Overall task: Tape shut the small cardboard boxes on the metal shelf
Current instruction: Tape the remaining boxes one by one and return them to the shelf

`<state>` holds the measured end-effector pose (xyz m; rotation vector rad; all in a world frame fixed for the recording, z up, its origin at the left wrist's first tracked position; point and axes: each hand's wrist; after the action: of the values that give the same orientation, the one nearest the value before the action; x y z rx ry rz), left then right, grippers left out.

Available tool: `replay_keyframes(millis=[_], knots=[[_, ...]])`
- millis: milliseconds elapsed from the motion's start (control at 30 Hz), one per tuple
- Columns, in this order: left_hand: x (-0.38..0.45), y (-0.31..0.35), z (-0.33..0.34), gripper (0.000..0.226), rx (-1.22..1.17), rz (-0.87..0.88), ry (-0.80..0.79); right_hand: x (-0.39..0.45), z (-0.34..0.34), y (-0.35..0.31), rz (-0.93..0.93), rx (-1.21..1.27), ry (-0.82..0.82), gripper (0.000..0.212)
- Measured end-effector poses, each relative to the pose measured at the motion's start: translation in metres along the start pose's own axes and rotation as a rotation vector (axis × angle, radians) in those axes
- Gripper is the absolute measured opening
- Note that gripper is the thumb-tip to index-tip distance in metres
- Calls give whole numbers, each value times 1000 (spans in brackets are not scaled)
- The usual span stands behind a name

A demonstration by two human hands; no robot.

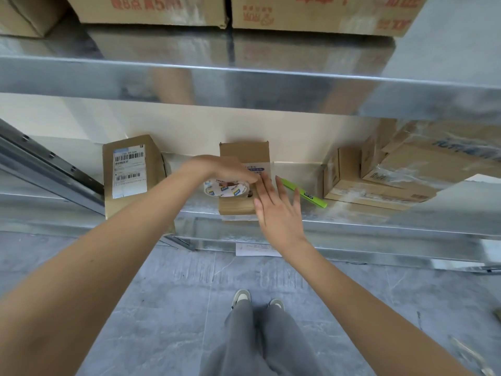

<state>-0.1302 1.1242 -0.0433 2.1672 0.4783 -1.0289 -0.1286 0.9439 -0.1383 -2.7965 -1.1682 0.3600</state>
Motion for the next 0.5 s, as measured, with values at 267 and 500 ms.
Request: replay_keyframes(millis=[267,500], knots=[[-1,-2,1,34,-22,-6,25,3,-7,8,-104,130,4,53],[2,-8,-3,26,-57,7,42,32,-6,75,336,246,-87,44]])
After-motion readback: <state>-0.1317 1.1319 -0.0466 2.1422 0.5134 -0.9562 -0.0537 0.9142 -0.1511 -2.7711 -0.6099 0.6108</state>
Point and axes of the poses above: each hand's wrist, its own x-axis towards the middle knuckle, its own z-axis out of the palm, y = z × x, and after that the axes turned 5 degrees about -y, right-handed
